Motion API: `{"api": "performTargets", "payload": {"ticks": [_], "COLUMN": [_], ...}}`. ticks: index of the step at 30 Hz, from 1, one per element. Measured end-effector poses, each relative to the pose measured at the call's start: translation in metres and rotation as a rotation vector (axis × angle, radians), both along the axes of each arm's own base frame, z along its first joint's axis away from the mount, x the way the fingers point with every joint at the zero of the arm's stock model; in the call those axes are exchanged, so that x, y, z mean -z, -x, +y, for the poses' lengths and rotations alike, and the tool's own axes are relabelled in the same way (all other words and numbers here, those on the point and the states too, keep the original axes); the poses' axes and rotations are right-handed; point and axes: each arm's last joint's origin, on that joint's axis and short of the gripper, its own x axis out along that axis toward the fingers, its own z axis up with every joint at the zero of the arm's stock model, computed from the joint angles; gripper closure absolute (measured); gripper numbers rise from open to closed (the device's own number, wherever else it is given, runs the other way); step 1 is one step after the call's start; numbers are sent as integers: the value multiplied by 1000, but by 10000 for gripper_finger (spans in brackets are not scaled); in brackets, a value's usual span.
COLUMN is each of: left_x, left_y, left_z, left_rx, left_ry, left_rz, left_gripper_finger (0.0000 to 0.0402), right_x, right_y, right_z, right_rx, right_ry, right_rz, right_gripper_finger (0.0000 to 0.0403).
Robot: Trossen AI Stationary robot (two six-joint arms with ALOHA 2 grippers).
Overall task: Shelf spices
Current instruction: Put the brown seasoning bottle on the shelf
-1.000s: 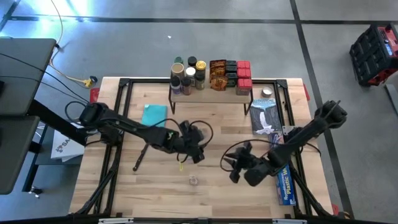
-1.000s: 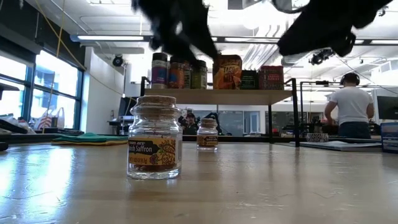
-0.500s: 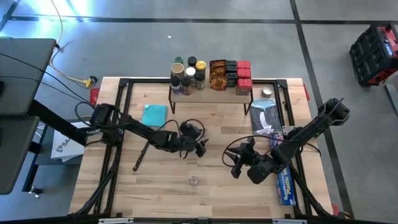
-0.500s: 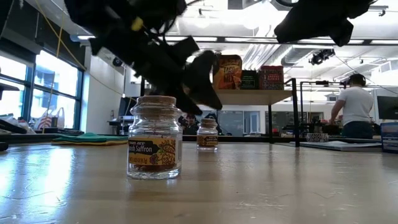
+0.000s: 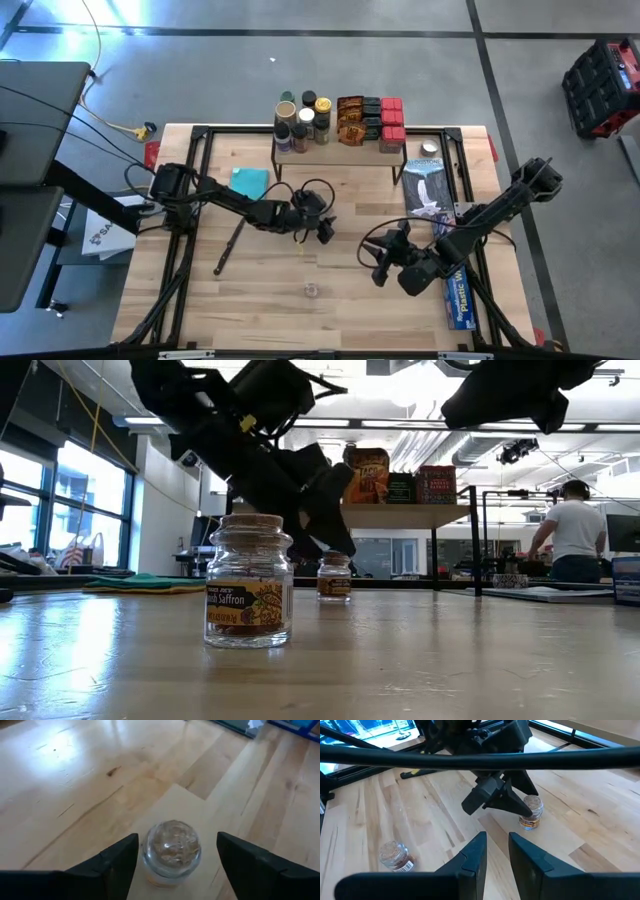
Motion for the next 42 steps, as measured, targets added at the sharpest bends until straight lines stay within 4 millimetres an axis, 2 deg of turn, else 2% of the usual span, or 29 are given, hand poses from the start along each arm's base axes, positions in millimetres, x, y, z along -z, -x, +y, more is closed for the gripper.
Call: {"api": "performTargets", "payload": {"ticks": [10,22,27,34,39,42], "left_x": [9,4,-29,-101,-152,-175], "left_y": [-2,-1,8,29,23,15], "left_z": [8,5,1,7,21,35], "left_rx": [19,54,79,113,138,147], "left_ry": [67,42,38,7,-126,-182], "left_rz": [15,12,-23,-113,-22,48], "left_gripper_finger": [204,213,213,217,226,226], "right_x": [0,0,0,0,0,0], "right_y": [0,0,0,0,-1,-2], "right_z": [0,0,0,0,-2,-3], "right_rx": [-6,-8,-7,-7,1,7], "right_ry": [12,15,11,12,12,12], "right_rz": [6,8,6,7,7,7], "right_gripper_finger": [327,327,327,327,327,327]}}
